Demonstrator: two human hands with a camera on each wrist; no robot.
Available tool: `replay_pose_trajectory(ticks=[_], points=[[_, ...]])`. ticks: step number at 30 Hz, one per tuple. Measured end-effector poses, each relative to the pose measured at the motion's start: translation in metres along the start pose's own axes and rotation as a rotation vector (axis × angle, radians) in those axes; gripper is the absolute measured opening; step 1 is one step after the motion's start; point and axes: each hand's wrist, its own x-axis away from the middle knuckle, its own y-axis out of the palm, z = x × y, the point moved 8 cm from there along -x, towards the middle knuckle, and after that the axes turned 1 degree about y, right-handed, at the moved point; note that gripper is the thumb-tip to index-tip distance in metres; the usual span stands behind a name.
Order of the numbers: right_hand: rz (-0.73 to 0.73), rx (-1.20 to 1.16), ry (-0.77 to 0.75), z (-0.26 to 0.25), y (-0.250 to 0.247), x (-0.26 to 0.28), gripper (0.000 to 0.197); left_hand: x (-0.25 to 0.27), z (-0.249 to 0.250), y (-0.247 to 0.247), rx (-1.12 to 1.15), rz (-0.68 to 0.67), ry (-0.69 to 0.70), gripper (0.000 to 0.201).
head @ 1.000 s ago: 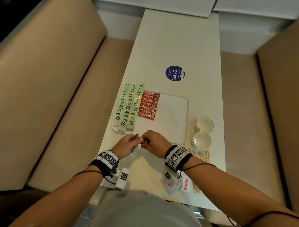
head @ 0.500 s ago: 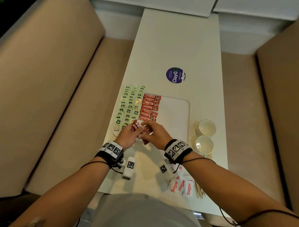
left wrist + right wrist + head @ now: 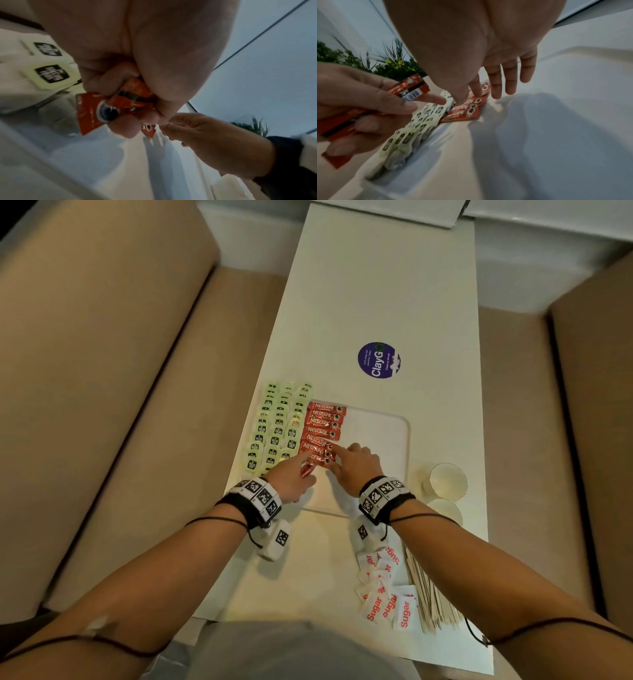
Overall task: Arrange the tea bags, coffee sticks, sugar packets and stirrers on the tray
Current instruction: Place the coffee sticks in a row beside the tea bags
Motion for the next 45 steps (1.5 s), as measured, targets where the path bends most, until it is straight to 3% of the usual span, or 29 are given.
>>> replay_pose_trajectory(ticks=[6,12,22,32,45], points=[[0.030,0.062,0.020,0.005,0.009,-0.010,0.043,-0.019,-0.002,0.003,-0.219,-0.081,-0.063,0.083],[0.018,0.048,0.030,0.011,0.007,-0.018,0.043,-0.032,0.002,-0.004,-0.214,-0.046,-0.084,0.091],[0.017,0.026,0.024,0.014,0.008,-0.021,0.048,-0.032,-0.002,-0.004,-0.283,-0.048,-0.097,0.091],[0.042,-0.038,-0.010,0.011,0.010,-0.004,0.046,-0.027,0.000,0.000,-0.291,-0.051,-0.024,0.087],[0.040,0.004,0.002,0.007,0.020,0.002,0.044,-0.030,-0.012,0.008,-0.296,-0.091,-0.060,0.086]])
